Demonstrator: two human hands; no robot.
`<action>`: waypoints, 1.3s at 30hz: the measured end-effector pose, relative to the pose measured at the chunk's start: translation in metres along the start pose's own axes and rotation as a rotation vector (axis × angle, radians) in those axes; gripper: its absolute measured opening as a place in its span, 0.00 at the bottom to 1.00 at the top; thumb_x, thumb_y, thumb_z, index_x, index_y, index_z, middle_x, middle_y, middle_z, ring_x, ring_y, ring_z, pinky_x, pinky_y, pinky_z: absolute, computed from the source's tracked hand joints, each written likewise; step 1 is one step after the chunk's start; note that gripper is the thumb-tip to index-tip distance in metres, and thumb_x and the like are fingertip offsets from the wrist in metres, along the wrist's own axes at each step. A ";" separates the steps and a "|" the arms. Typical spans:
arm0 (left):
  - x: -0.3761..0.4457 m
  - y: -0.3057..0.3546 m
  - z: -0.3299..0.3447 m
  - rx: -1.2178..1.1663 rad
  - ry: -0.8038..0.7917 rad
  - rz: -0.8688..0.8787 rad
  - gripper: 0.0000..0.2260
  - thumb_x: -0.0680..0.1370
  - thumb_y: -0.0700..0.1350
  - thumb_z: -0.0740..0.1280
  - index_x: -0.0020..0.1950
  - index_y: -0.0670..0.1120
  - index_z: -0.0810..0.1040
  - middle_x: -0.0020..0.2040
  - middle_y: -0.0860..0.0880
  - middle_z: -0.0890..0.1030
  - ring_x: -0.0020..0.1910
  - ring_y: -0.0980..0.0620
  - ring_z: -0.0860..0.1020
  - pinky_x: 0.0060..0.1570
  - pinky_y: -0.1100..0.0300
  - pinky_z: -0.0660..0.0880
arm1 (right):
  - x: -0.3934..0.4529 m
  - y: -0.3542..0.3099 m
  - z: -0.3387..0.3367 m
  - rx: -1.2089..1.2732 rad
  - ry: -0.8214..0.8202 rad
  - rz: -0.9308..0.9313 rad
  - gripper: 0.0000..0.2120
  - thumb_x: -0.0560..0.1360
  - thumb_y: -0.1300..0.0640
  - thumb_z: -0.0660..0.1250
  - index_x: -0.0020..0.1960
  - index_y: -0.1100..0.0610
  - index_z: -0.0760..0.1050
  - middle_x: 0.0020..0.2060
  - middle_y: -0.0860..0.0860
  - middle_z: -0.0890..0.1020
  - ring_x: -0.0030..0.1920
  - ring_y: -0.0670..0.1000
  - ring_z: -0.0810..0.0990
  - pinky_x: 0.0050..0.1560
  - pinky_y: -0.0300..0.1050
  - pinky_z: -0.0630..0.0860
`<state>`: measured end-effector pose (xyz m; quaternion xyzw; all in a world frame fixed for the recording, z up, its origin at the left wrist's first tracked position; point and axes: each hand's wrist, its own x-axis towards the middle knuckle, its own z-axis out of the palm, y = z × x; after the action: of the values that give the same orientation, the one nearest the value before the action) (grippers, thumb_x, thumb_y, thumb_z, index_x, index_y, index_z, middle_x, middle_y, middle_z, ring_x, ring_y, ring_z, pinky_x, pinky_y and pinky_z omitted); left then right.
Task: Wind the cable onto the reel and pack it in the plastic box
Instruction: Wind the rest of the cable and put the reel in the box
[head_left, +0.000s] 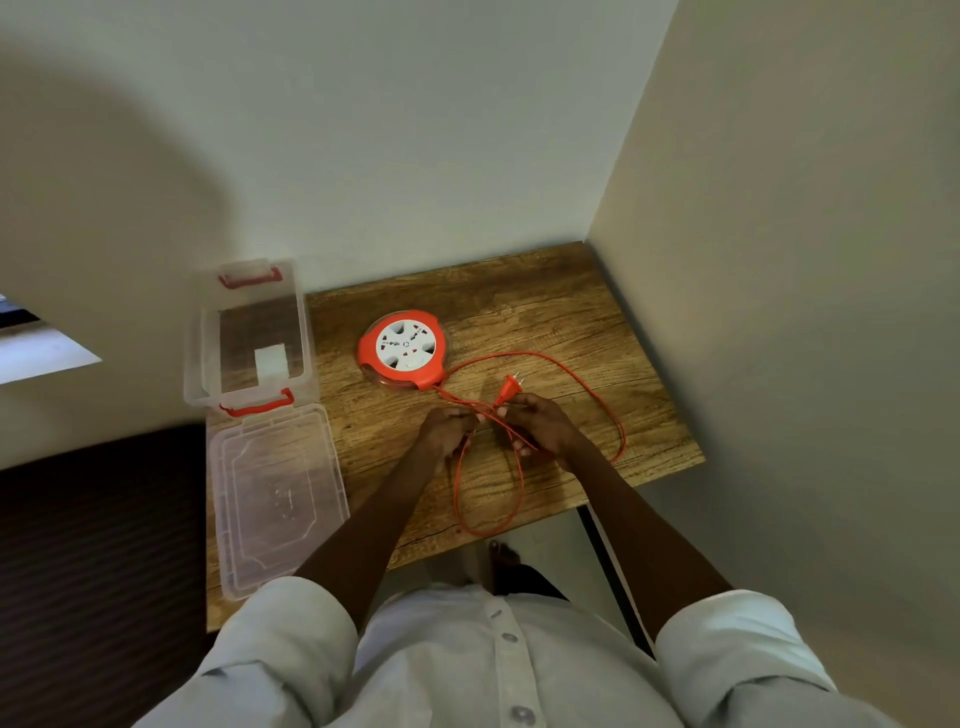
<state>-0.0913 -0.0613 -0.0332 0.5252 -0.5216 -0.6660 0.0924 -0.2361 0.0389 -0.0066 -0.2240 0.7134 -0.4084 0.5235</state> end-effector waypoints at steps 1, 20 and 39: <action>0.000 0.000 0.000 -0.007 0.000 0.004 0.07 0.77 0.40 0.73 0.53 0.38 0.84 0.30 0.51 0.78 0.22 0.60 0.72 0.21 0.71 0.66 | 0.001 -0.001 0.000 0.002 0.001 0.006 0.16 0.78 0.53 0.71 0.62 0.61 0.77 0.40 0.60 0.80 0.31 0.52 0.77 0.32 0.45 0.75; -0.005 0.002 -0.009 -0.174 -0.022 -0.075 0.07 0.79 0.47 0.69 0.43 0.45 0.79 0.39 0.46 0.77 0.33 0.53 0.71 0.32 0.61 0.66 | 0.013 -0.011 0.015 0.082 0.110 -0.079 0.06 0.78 0.61 0.70 0.46 0.63 0.80 0.39 0.61 0.81 0.30 0.51 0.76 0.34 0.46 0.74; -0.013 -0.004 -0.034 -0.022 0.112 0.021 0.15 0.83 0.46 0.62 0.41 0.41 0.78 0.31 0.45 0.78 0.22 0.54 0.72 0.23 0.63 0.67 | 0.039 -0.098 0.011 -0.081 -0.095 0.001 0.04 0.77 0.58 0.71 0.48 0.58 0.82 0.41 0.55 0.88 0.31 0.47 0.84 0.29 0.37 0.79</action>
<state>-0.0567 -0.0709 -0.0250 0.5551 -0.5137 -0.6402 0.1343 -0.2504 -0.0496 0.0504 -0.2638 0.7036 -0.3679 0.5477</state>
